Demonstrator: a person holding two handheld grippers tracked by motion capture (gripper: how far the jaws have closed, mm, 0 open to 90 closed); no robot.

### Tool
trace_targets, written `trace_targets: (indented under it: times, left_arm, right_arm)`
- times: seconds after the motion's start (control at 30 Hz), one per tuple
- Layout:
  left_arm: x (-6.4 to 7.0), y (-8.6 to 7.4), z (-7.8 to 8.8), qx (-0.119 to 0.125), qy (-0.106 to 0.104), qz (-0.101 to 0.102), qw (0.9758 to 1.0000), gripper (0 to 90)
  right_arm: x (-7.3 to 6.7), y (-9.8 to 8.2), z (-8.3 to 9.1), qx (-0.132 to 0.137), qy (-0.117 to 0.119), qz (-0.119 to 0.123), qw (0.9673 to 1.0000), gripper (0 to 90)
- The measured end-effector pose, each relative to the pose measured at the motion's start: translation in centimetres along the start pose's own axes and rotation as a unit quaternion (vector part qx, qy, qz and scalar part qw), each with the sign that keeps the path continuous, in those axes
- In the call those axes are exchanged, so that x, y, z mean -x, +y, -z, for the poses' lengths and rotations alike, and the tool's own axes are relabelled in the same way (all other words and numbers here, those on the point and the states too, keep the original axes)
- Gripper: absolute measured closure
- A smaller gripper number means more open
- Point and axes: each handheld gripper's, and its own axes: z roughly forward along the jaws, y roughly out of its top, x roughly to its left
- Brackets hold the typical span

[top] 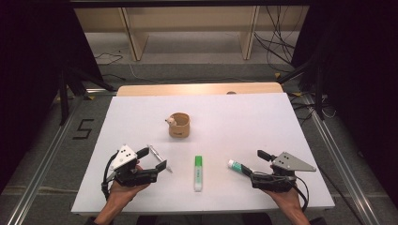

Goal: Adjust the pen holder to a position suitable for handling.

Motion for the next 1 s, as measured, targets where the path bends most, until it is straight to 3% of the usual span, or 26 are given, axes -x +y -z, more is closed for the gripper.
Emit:
trace_targets:
  times: [0.4, 0.63, 0.73, 0.83, 1.0]
  left_arm:
    - [-0.4, 0.3, 0.0, 0.0, 0.01, 0.011, 0.9999, 15.6]
    - [-1.0, 1.0, -0.2, -0.002, 0.02, 0.029, 0.9994, 15.6]
    - [-1.3, 1.4, -0.4, -0.007, 0.015, 0.051, 0.9985, 15.6]
    - [-1.5, 1.7, -0.9, -0.015, 0.028, 0.043, 0.9986, 15.7]
    - [-2.4, 2.2, -1.8, -0.026, 0.04, 0.049, 0.9977, 15.9]
  right_arm:
    - [0.0, 0.0, -0.1, -0.004, -0.007, -0.001, 1.0, 19.1]
    - [0.0, 0.0, -0.1, -0.002, -0.008, -0.002, 1.0, 19.2]
    - [0.1, 0.0, -0.1, -0.003, -0.008, -0.003, 1.0, 19.2]
    - [0.1, 0.0, -0.2, -0.002, -0.01, -0.005, 0.9999, 19.2]
    - [0.1, 0.0, -0.1, -0.002, -0.011, -0.004, 0.9999, 19.2]
